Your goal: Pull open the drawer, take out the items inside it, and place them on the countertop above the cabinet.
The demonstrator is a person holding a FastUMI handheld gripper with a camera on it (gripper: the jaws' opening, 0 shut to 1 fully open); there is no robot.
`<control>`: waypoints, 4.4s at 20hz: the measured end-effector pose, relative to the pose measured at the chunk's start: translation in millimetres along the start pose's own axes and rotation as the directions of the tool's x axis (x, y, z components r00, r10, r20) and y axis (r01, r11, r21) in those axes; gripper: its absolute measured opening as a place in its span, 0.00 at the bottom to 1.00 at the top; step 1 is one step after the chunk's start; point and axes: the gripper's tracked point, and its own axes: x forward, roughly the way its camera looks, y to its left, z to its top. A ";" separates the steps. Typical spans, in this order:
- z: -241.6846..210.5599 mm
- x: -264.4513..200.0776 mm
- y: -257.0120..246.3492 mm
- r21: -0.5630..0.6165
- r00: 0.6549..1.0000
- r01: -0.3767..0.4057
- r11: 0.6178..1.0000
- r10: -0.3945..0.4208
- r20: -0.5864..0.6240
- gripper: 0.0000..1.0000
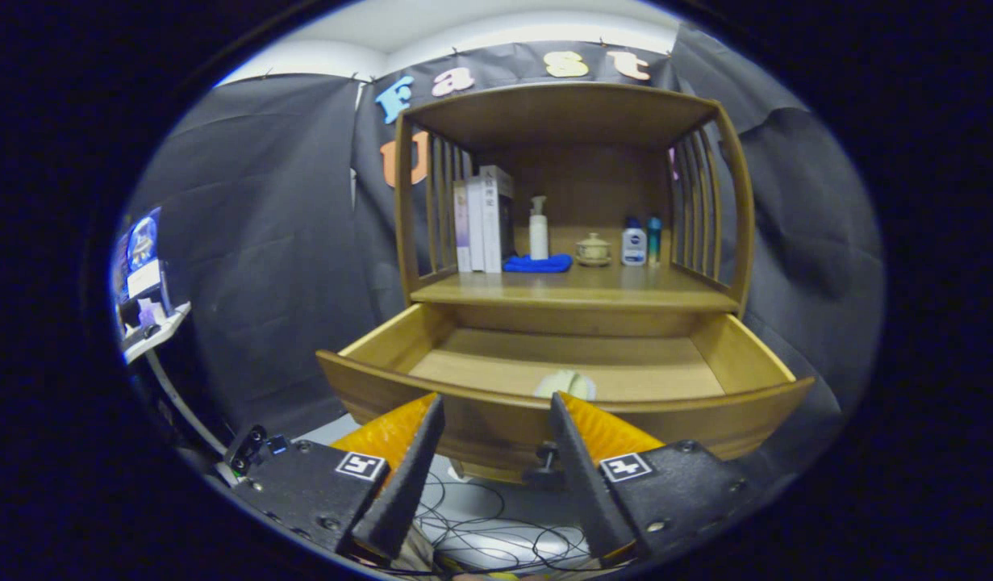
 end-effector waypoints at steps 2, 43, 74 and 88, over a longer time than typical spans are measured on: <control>16.8 6.1 1.9 0.024 1.000 -0.018 1.000 0.018 -0.004 0.94; -44.6 133.0 -72.9 0.210 0.732 0.340 0.917 -0.117 -0.672 0.20; 169.9 197.8 -116.8 0.218 0.939 0.295 0.930 -0.241 -0.244 0.20; 146.4 258.6 -136.9 0.158 0.929 0.339 0.928 -0.303 -0.215 0.21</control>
